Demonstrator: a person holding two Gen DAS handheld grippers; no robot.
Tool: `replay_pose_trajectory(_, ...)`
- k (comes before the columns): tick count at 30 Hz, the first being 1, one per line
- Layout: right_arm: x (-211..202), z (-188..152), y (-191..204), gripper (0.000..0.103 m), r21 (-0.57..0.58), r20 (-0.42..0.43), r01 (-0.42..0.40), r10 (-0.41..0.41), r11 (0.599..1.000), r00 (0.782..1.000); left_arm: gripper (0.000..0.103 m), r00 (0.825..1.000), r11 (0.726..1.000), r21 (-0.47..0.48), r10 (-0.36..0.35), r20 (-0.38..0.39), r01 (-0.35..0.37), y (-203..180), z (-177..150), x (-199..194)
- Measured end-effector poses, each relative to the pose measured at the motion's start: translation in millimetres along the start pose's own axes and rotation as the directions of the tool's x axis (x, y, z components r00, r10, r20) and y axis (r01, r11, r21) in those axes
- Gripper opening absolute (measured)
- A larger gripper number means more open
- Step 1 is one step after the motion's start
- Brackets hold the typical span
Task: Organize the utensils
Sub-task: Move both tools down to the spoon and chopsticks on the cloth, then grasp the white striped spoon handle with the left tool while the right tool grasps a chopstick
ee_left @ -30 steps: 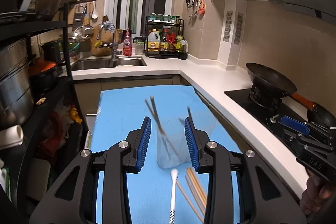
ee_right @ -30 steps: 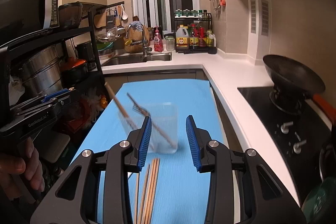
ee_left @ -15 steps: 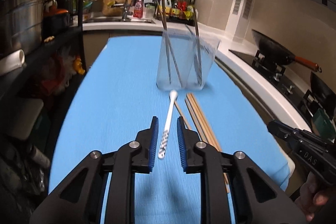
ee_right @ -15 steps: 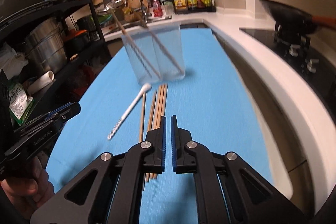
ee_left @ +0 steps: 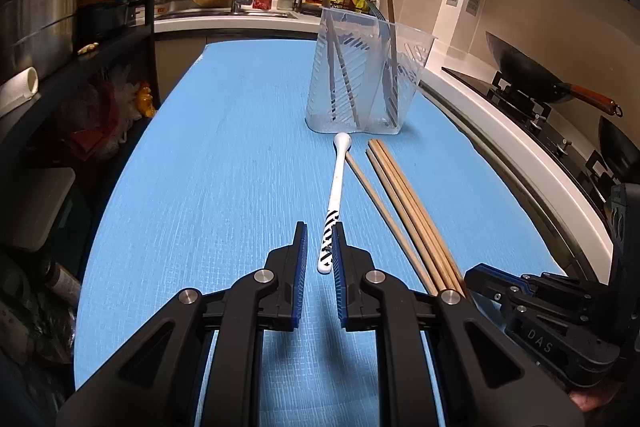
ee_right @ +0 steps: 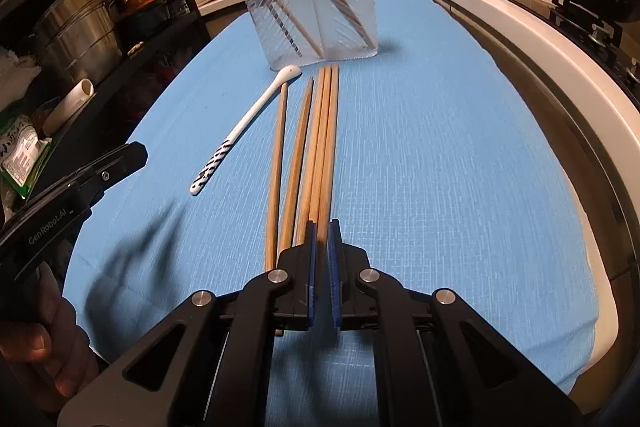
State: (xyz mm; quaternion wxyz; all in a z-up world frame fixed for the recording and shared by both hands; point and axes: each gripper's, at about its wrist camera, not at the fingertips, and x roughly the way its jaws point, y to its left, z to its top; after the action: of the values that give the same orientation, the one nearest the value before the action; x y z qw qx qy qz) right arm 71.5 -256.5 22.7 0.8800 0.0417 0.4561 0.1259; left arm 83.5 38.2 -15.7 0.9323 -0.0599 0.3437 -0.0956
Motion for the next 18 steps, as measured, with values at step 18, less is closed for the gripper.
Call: replay_pose_trajectory(18,-1.6,-4.4,-10.9,0.005,0.009,-0.030,0.116,-0.116,0.993,0.993,0.013,0.994,1.000,0.012,-0.011,-0.106,0.013,-11.0,-6.4,42.2)
